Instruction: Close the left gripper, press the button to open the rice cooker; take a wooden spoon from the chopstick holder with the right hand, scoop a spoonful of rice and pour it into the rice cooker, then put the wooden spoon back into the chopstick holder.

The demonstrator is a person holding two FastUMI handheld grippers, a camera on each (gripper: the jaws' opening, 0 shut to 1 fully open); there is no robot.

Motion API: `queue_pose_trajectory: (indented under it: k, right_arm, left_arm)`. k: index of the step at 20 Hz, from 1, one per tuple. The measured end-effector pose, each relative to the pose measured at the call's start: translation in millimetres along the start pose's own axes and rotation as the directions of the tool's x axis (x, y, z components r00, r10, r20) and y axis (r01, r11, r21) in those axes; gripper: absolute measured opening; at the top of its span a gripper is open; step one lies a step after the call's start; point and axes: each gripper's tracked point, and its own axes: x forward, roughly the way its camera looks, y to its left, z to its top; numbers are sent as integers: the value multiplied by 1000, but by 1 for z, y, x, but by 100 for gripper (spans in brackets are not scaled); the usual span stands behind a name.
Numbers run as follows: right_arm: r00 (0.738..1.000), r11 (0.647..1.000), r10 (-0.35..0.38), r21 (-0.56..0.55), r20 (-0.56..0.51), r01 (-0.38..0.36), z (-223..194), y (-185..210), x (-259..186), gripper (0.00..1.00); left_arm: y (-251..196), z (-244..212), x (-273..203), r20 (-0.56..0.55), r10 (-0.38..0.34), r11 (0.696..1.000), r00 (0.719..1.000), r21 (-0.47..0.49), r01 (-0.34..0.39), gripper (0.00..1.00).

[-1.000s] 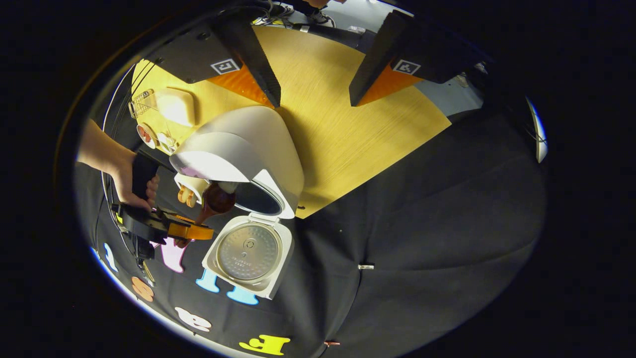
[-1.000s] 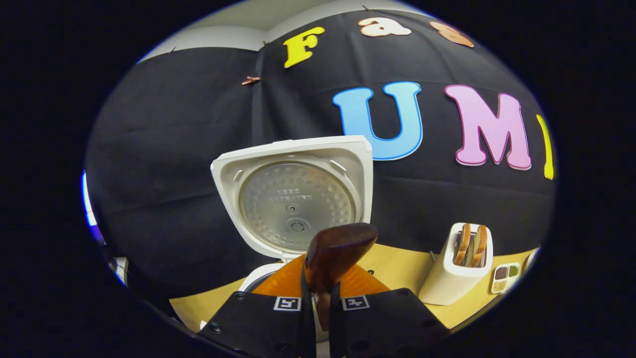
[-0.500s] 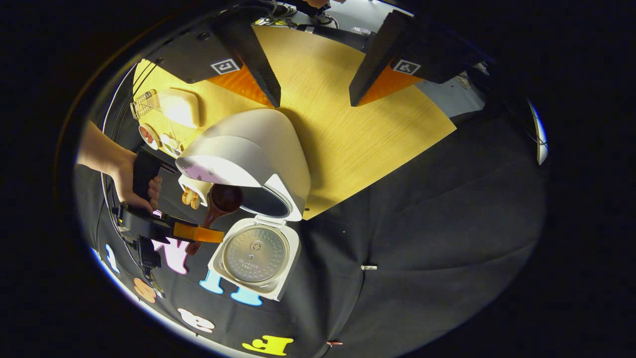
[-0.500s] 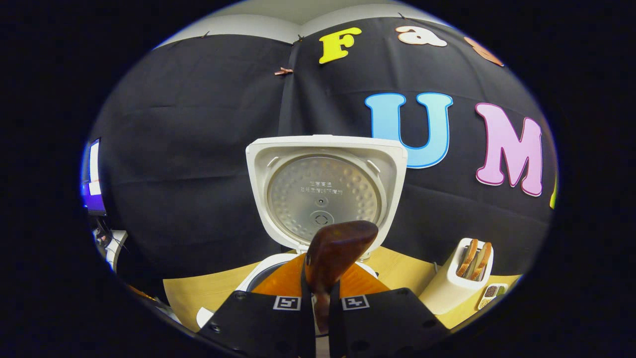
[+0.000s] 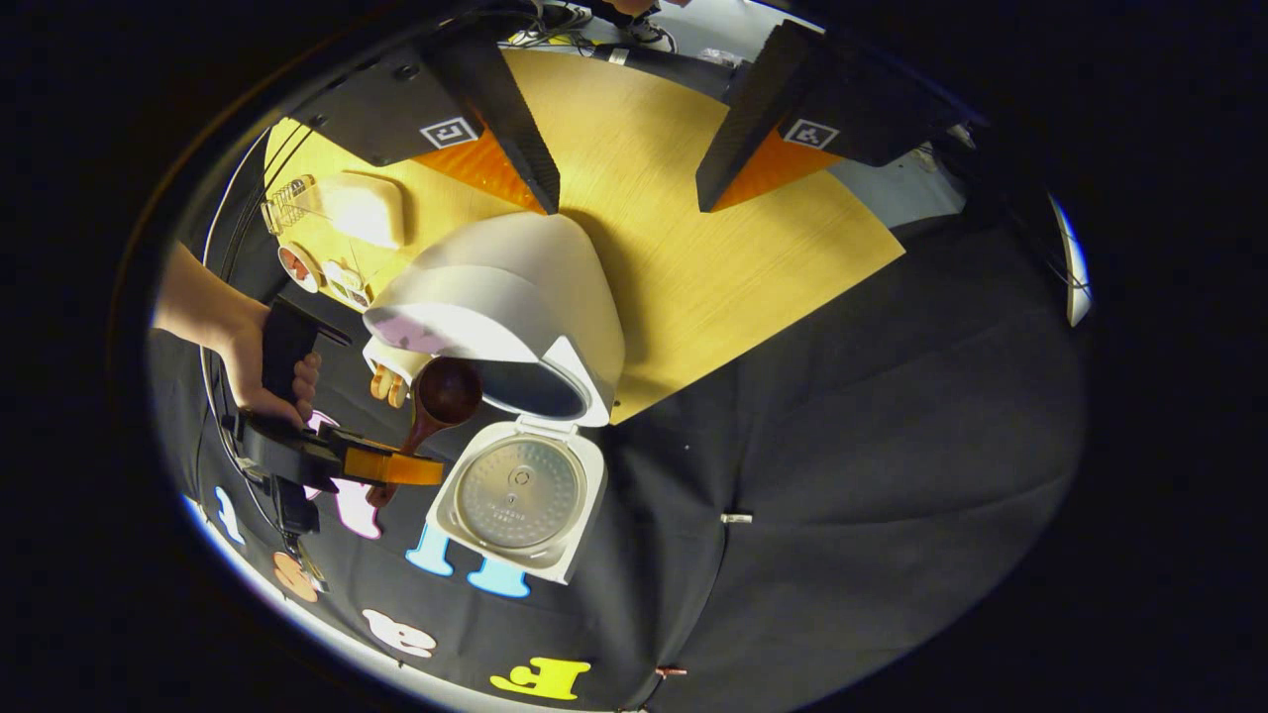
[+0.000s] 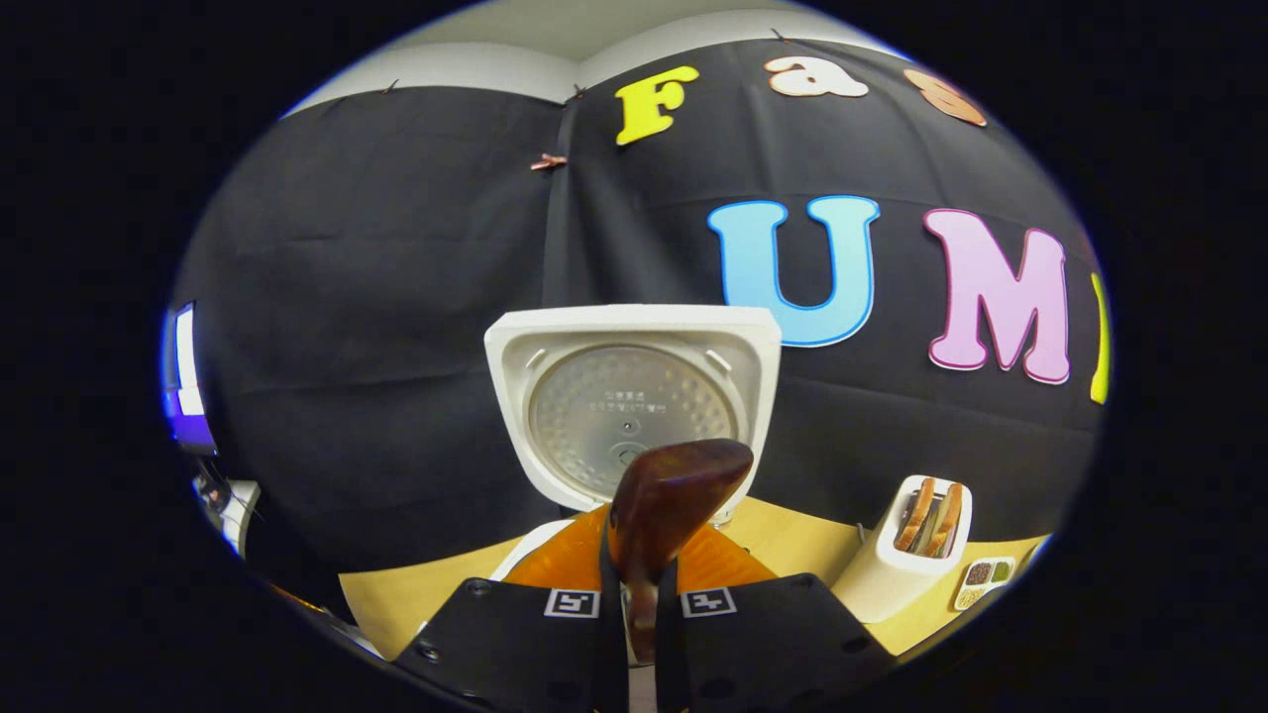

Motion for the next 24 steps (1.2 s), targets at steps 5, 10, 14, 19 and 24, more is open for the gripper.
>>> queue_pose_trajectory:
  k: [5,10,14,19,24]
  right_arm:
    - [992,991,-93,104,86,84,48,-47,-50,15]
    - [962,963,-243,153,126,223,75,-126,-124,14]
    - [917,919,-382,156,113,363,65,-192,-201,15]
    - [844,835,-532,207,67,510,43,-279,-290,14]
    - [790,748,-610,284,-63,600,-20,-362,-354,15]
  left_arm:
    - [-23,12,-1,38,-45,998,998,38,44,96]
    - [-53,21,-1,56,-113,989,992,99,107,96]
    - [-86,25,2,58,-166,976,984,152,156,96]
    - [-134,24,3,45,-183,969,982,176,173,96]
    - [-184,27,-3,60,-157,976,986,159,146,96]
